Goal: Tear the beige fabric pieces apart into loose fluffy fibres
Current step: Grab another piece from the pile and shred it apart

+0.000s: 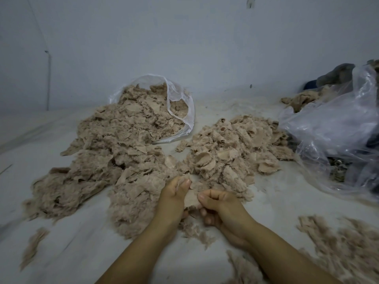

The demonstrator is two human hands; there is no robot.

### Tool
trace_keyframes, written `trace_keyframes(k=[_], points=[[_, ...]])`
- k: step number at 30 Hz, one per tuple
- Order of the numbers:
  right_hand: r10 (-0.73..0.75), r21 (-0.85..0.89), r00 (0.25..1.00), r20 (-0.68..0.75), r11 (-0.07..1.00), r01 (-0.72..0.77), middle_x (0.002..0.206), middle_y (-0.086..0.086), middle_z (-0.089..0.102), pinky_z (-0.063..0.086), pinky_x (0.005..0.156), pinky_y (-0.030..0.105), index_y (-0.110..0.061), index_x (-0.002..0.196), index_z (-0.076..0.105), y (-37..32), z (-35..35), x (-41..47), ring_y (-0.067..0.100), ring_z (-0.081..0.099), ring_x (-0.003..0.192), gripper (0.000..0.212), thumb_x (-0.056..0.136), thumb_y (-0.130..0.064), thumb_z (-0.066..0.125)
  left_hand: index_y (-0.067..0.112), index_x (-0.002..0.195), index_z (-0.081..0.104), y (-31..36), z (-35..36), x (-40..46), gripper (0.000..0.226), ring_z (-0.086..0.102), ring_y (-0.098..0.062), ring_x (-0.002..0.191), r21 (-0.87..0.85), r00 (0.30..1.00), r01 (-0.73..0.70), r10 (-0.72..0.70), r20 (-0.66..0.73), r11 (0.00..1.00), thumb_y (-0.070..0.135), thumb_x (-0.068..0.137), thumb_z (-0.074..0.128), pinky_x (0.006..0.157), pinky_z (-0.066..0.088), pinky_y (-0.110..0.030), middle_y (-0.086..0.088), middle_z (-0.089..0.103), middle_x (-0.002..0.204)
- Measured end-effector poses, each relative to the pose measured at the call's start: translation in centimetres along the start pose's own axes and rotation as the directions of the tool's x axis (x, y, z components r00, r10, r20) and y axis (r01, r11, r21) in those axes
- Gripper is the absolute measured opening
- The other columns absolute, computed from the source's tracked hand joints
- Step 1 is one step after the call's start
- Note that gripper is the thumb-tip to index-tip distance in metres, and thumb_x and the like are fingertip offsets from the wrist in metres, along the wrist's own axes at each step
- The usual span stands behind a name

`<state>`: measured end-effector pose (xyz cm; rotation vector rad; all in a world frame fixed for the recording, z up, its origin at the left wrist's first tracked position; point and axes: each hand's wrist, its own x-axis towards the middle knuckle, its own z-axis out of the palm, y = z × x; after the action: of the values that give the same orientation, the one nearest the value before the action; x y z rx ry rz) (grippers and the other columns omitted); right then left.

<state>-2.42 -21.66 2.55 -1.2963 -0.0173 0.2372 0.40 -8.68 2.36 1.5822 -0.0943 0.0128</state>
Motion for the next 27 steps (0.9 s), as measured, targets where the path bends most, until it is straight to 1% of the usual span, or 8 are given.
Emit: trace_keyframes(k=[6,9,13,17,19,22,25,27], points=[[0.052,0.148,0.999,0.001,0.988,-0.051,0.061,0.005,0.059,0.043,0.042,0.023,-0.011,0.071,0.065,0.1,0.1,0.1,0.013,0.052,0.049,0.035,0.090,-0.038,0.053,0.011,0.084,0.057,0.3,-0.1,-0.2,0.021,0.055,-0.002,0.060,0.081,0.993,-0.115,0.115,0.005,0.990,0.027,0.096,0.050,0.053,0.043,-0.016,0.008,0.061,0.066],[0.044,0.075,0.998,0.050,0.996,-0.047,0.065,0.006,0.058,0.043,0.044,0.023,-0.012,0.074,0.064,0.0,-0.1,0.0,0.014,0.053,0.053,0.037,0.079,-0.049,0.064,0.004,0.086,0.054,0.1,-0.1,-0.1,0.025,0.053,-0.010,0.065,0.095,0.991,-0.134,0.134,0.009,0.986,0.027,0.095,0.051,0.057,0.043,-0.023,-0.002,0.058,0.073],[-0.016,-0.086,0.997,0.081,0.996,0.023,0.060,0.002,0.057,0.042,0.045,0.020,-0.010,0.072,0.062,0.1,-0.1,-0.2,0.009,0.049,0.049,0.030,0.066,-0.036,0.075,0.015,0.079,0.052,0.0,-0.2,-0.1,0.020,0.053,-0.005,0.069,0.087,0.993,-0.122,0.122,0.008,0.989,0.027,0.095,0.051,0.063,0.044,-0.024,0.009,0.056,0.073],[-0.014,-0.083,0.998,0.065,0.996,0.019,0.054,0.001,0.056,0.039,0.042,0.019,-0.012,0.067,0.061,-0.1,-0.1,-0.1,0.009,0.046,0.045,0.021,0.066,-0.030,0.073,0.025,0.074,0.055,0.3,-0.4,0.1,0.021,0.055,0.003,0.055,0.010,0.998,-0.064,0.064,-0.005,0.998,0.026,0.095,0.051,0.045,0.042,-0.016,0.014,0.057,0.062],[-0.014,-0.069,0.997,0.080,0.997,0.020,0.055,0.001,0.055,0.039,0.042,0.019,-0.014,0.065,0.061,-0.3,-0.1,-0.2,0.009,0.046,0.045,0.017,0.069,-0.027,0.071,0.018,0.082,0.057,0.4,-0.4,0.1,0.016,0.060,0.000,0.059,-0.017,0.999,-0.035,0.035,0.013,0.999,0.023,0.096,0.051,0.041,0.041,-0.015,0.000,0.058,0.067],[-0.010,-0.023,0.998,0.059,1.000,0.011,0.056,0.002,0.053,0.039,0.042,0.020,-0.016,0.059,0.058,-0.4,-0.2,-0.2,0.010,0.045,0.046,0.025,0.084,-0.021,0.063,0.008,0.118,0.053,0.4,-0.2,0.0,0.028,0.066,-0.025,0.098,-0.010,0.999,0.033,-0.033,0.002,0.999,0.025,0.096,0.051,0.042,0.042,-0.015,-0.023,0.059,0.105],[-0.005,0.040,1.000,-0.005,0.999,0.005,0.055,0.005,0.051,0.035,0.040,0.022,-0.013,0.063,0.053,-0.5,-0.5,0.0,0.013,0.041,0.044,0.034,0.095,-0.024,0.051,0.020,0.100,0.060,0.4,-0.6,0.2,0.013,0.064,-0.014,0.071,-0.028,1.000,-0.008,0.007,-0.025,1.000,0.026,0.097,0.049,0.039,0.038,-0.015,-0.013,0.062,0.088],[-0.016,0.042,0.999,-0.047,0.999,0.018,0.054,0.005,0.050,0.032,0.040,0.023,-0.010,0.066,0.052,-0.6,-1.0,0.1,0.014,0.041,0.044,0.041,0.098,-0.035,0.044,0.016,0.115,0.057,0.5,-1.2,0.6,0.023,0.065,-0.022,0.087,-0.007,0.998,-0.023,0.023,-0.062,1.000,0.028,0.097,0.049,0.042,0.039,-0.015,-0.011,0.063,0.104]])
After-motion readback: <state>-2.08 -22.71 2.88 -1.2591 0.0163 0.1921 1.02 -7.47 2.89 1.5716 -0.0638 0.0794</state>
